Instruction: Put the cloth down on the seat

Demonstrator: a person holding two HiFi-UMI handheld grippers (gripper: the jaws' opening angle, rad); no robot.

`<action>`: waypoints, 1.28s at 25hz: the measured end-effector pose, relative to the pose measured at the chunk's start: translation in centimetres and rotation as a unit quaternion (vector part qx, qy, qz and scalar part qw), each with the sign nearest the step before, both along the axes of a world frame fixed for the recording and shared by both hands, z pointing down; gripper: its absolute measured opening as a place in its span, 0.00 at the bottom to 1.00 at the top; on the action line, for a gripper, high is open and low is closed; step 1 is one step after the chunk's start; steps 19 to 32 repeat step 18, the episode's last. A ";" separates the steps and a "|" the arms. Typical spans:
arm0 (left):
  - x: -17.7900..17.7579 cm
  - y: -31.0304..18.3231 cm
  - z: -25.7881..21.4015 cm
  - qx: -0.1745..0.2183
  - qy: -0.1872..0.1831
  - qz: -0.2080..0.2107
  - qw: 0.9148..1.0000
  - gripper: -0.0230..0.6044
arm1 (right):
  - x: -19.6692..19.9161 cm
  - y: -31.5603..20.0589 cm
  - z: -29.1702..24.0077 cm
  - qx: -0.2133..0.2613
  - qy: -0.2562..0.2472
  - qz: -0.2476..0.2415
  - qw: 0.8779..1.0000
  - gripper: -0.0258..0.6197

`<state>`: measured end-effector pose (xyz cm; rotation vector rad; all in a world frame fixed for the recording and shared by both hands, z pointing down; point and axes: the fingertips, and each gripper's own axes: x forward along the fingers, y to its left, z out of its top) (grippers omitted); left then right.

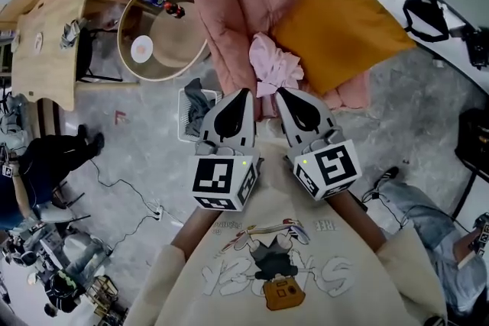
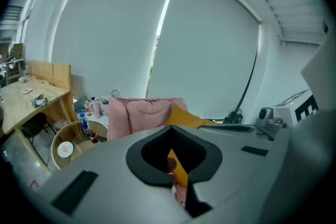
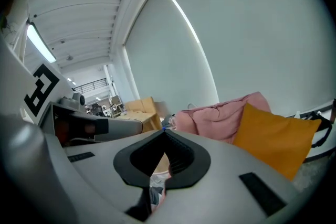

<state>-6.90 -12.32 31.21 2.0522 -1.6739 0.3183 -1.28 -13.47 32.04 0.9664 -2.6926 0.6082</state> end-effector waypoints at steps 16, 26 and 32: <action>1.0 -1.7 -0.9 0.013 -0.023 0.022 0.999 0.05 | 0.8 -1.5 -0.7 0.010 -0.010 0.023 1.000 0.07; 1.2 -1.7 -0.7 0.012 -0.024 0.016 1.000 0.05 | 1.2 -1.6 -0.6 0.011 -0.012 0.021 1.000 0.07; 1.2 -1.7 -0.7 0.012 -0.024 0.016 1.000 0.05 | 1.2 -1.6 -0.6 0.011 -0.012 0.021 1.000 0.07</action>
